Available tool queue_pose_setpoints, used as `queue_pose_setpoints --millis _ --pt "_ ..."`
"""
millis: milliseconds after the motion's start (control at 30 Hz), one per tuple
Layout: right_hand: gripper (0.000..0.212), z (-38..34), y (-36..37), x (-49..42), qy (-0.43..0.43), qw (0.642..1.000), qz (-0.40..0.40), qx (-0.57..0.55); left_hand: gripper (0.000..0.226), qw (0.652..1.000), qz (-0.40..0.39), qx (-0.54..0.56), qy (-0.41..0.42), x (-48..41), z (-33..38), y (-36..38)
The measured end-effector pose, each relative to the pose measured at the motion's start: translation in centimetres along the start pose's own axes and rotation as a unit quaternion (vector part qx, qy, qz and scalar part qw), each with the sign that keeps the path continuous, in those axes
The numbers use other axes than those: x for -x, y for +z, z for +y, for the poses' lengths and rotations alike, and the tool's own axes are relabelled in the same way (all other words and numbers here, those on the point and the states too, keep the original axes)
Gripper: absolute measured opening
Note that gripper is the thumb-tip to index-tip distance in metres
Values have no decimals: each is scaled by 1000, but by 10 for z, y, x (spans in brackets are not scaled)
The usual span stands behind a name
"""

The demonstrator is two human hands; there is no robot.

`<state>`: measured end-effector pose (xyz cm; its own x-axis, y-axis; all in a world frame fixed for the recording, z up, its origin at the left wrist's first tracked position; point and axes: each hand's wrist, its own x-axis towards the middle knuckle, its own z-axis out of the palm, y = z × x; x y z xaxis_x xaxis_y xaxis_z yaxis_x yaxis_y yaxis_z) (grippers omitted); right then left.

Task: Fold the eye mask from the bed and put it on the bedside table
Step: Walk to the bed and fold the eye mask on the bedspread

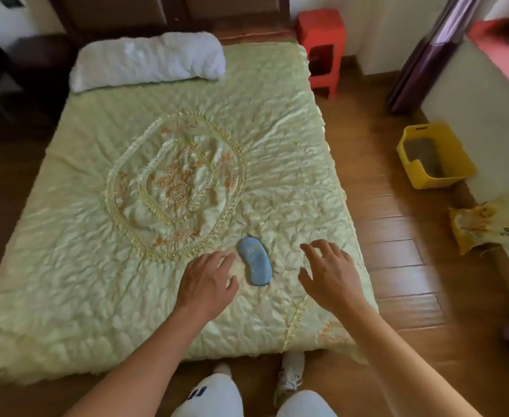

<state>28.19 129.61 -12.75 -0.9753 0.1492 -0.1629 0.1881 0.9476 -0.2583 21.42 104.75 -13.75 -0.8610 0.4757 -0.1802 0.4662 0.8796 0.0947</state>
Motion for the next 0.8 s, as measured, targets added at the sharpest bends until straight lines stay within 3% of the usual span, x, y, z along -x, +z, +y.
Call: queue_pose_setpoints --millis 100,267,633,800 --pt "46 14 12 -22 -42 999 -8 -1 49 1000 -3 27 7 -3 -11 12" --pt "47 33 60 -61 -97 995 -8 3 54 993 -46 17 104 -30 -41 59" --pt "49 54 260 -132 -211 974 -68 48 60 986 -82 -12 142 -120 -69 261" --pt "60 55 332 -152 -248 964 -78 49 64 984 -63 5 165 -171 -86 328"
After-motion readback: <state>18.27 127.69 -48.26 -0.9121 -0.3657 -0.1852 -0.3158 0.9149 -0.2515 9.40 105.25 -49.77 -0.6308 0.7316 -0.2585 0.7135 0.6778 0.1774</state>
